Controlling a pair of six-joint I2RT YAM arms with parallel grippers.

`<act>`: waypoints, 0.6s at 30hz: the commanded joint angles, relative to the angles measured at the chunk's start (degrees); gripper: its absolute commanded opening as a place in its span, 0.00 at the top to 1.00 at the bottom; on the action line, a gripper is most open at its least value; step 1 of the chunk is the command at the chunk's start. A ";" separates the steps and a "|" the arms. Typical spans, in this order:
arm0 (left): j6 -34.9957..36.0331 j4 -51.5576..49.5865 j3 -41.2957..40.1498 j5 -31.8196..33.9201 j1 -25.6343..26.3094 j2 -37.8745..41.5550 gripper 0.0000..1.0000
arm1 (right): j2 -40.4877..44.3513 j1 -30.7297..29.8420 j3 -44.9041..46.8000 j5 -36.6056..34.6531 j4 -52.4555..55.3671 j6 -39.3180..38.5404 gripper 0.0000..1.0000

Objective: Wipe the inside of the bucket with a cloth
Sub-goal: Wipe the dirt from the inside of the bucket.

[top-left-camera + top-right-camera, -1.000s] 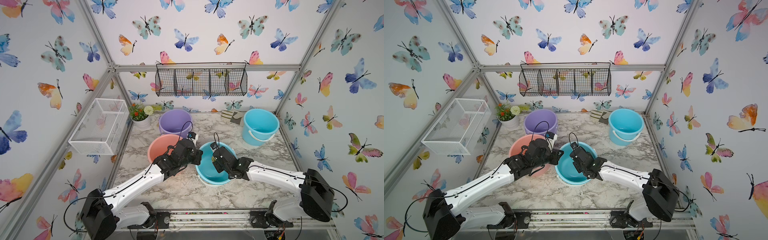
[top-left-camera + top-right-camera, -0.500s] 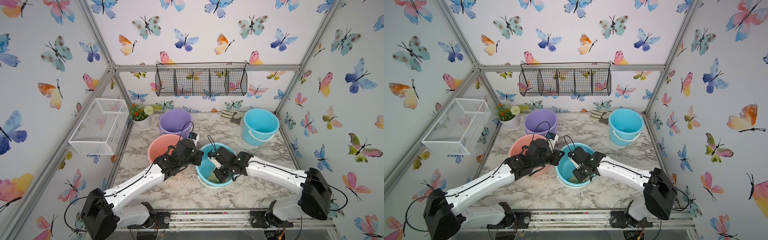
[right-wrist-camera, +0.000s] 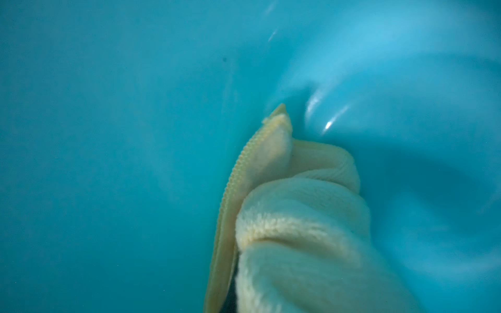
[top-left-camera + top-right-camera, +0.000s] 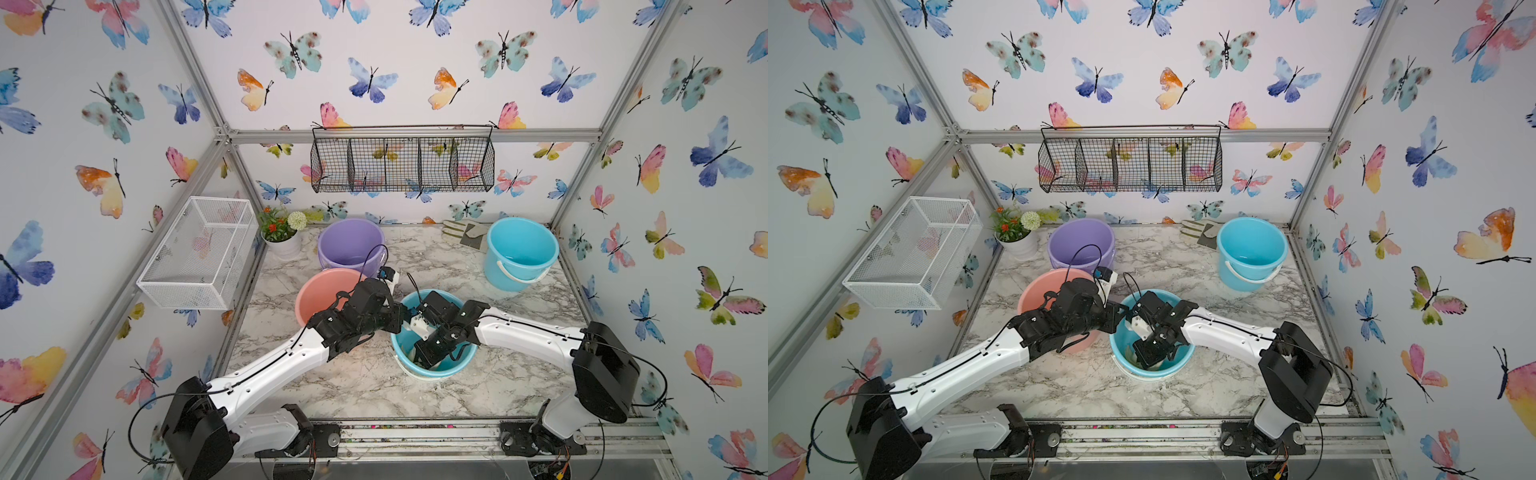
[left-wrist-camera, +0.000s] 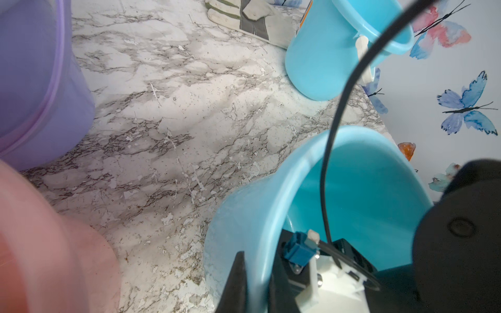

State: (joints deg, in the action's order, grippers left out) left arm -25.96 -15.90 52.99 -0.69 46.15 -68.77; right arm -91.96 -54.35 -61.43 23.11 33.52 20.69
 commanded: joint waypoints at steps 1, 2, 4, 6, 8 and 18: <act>0.20 0.26 1.28 1.70 -0.27 1.27 1.00 | 0.52 -0.32 3.10 5.42 -15.59 6.88 0.98; 0.14 0.34 1.05 1.63 -0.27 1.39 1.00 | 0.92 -0.32 4.40 4.92 -19.24 8.58 0.98; 0.12 0.52 0.84 1.44 -0.27 1.31 1.00 | 1.34 -0.32 6.81 1.92 -26.33 11.86 0.98; -0.03 0.77 0.81 1.14 -0.27 0.99 1.00 | 1.22 -0.32 8.99 -2.23 -32.62 14.89 0.98; -0.06 0.81 1.02 0.95 -0.28 0.87 1.00 | 0.76 -0.32 10.62 -5.98 -37.27 16.49 0.98; -0.36 1.22 -0.20 0.88 -0.27 1.45 1.00 | -1.50 -0.41 12.81 -30.41 -45.32 16.59 0.98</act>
State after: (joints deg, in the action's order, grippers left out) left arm -26.20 -15.16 53.01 1.56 45.43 -68.40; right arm -92.55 -54.78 -49.25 4.25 -5.17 36.29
